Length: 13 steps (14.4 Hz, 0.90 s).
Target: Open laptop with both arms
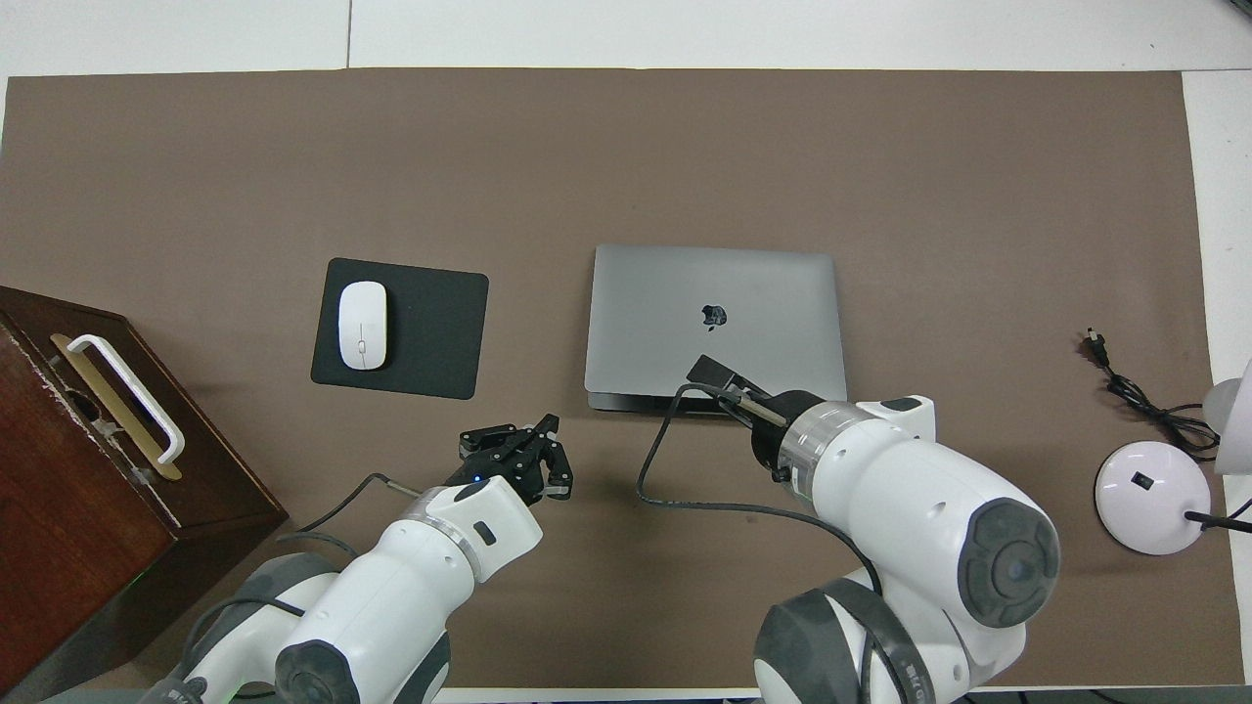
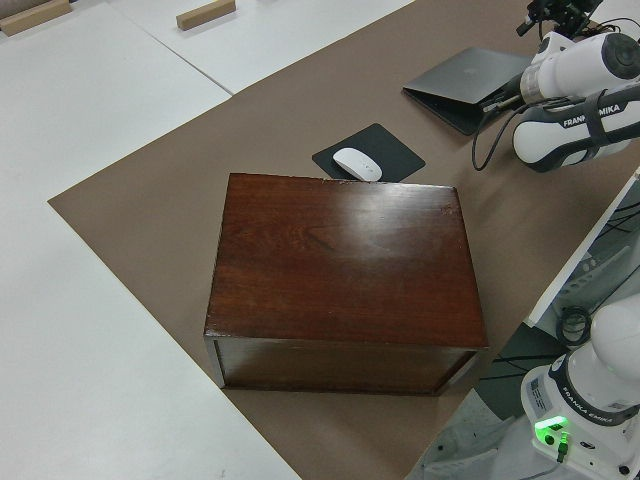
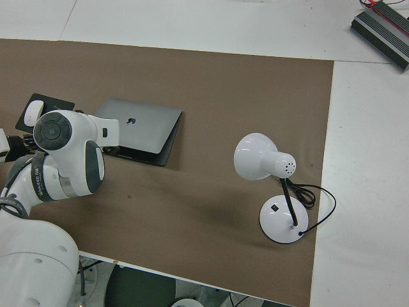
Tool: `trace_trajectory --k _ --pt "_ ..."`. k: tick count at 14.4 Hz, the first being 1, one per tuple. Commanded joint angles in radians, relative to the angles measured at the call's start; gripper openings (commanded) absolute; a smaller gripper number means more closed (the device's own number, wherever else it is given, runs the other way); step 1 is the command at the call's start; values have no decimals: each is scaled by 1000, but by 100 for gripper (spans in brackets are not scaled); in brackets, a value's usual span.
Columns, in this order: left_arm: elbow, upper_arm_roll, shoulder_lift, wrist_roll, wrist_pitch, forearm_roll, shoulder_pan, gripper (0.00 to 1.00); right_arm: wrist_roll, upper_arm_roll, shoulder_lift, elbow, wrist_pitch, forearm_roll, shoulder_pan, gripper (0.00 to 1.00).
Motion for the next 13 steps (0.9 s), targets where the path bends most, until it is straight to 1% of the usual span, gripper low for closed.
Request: trace_trajectory --k 1,5,7,8,9,10,11,13 --pt "-9 14 78 2 125 -14 -45 0 10 -2 17 -1 -1 23 13 100" --pt "-12 15 89 8 148 -14 -56 0 11 -2 49 0 19 23 13 100" --pt "-12 17 103 10 160 -14 -74 0 10 -2 60 -1 60 23 13 100" --pt "-12 18 123 11 180 -14 -74 0 11 -2 69 -3 78 23 14 100" --pt "-10 17 155 16 237 -14 -76 0 13 -2 81 -7 129 24 19 100" --pt "-10 18 181 16 246 -14 -80 0 14 -3 89 -27 190 24 30 100" --pt "-10 20 189 17 245 -16 -86 0 14 -3 91 -40 230 24 30 100" --pt "-6 20 195 17 245 -14 -88 0 14 -3 91 -44 244 24 30 100"
